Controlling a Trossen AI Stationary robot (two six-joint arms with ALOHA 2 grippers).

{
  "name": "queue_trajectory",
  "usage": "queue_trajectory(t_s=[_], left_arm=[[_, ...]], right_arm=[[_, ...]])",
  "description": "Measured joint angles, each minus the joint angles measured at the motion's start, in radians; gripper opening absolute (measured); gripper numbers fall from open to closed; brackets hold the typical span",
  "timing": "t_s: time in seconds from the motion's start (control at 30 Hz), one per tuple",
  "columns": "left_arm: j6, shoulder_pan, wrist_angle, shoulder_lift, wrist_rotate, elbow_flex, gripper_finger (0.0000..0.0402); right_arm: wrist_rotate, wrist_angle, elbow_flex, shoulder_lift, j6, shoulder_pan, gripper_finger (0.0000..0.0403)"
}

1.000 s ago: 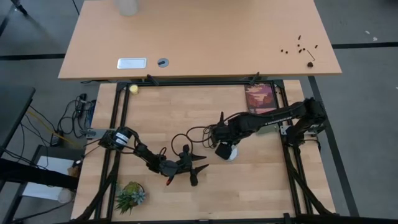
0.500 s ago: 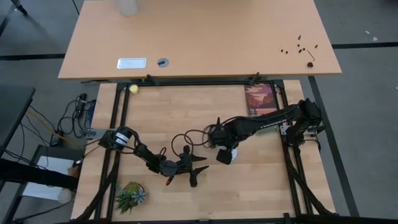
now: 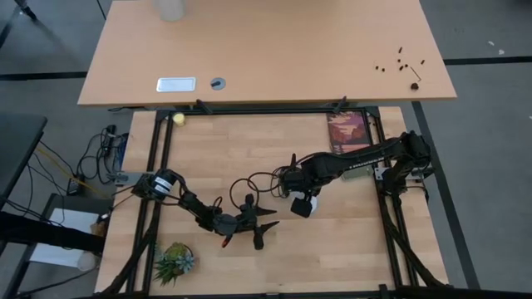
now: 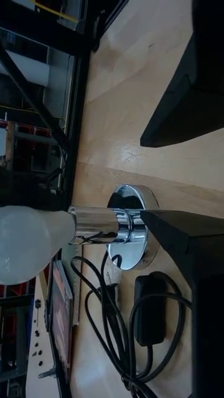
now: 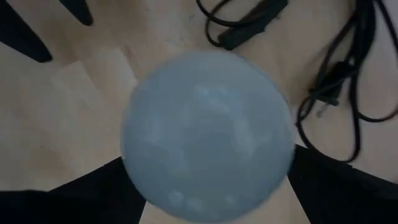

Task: Screw lightbulb
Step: Insert the lightbulb into the silver lamp

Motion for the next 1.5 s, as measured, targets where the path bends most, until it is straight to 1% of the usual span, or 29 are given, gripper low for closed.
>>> queue_trajectory(t_s=[0.27, 0.37, 0.43, 0.47, 0.53, 0.6, 0.7, 0.8, 0.9, 1.17, 1.3, 1.5], left_arm=[[0.000, 0.003, 0.002, 0.000, -0.007, 0.001, 0.0181], [0.029, 0.033, -0.003, 0.000, -0.054, 0.025, 0.0181], [0.075, 0.068, -0.002, 0.000, -0.060, 0.053, 0.0181], [0.099, 0.086, -0.003, 0.000, -0.053, 0.070, 0.0181], [0.128, 0.124, -0.013, 0.000, -0.002, 0.110, 0.0181], [0.128, 0.156, -0.064, -0.002, 0.047, 0.146, 0.0180], [0.115, 0.184, -0.167, -0.002, 0.081, 0.190, 0.0179], [0.103, 0.196, -0.216, -0.002, 0.115, 0.228, 0.0178], [0.103, 0.198, -0.244, -0.002, 0.119, 0.244, 0.0178], [0.094, 0.197, -0.248, -0.004, 0.121, 0.245, 0.0178], [0.096, 0.197, -0.237, -0.007, 0.158, 0.245, 0.0178], [0.094, 0.198, -0.229, -0.008, 0.164, 0.245, 0.0178]], right_arm=[[-0.025, -0.015, 0.002, -0.019, 0.012, 0.026, 0.0348], [-0.008, -0.019, 0.002, -0.033, 0.011, 0.050, 0.0348], [0.011, -0.024, 0.002, -0.042, 0.010, 0.063, 0.0348], [0.014, -0.031, 0.002, -0.048, 0.009, 0.068, 0.0348], [0.027, -0.048, 0.002, -0.061, 0.008, 0.077, 0.0348], [0.039, -0.075, 0.002, -0.073, 0.008, 0.086, 0.0348], [0.080, -0.104, 0.002, -0.094, 0.008, 0.099, 0.0348], [0.129, -0.106, 0.002, -0.102, -0.008, 0.106, 0.0348], [0.132, -0.107, 0.002, -0.101, -0.028, 0.106, 0.0348], [0.116, -0.137, 0.002, -0.118, -0.060, 0.097, 0.0348], [0.094, -0.139, 0.002, -0.121, -0.063, 0.088, 0.0348], [0.083, -0.138, 0.002, -0.122, -0.066, 0.089, 0.0347]])
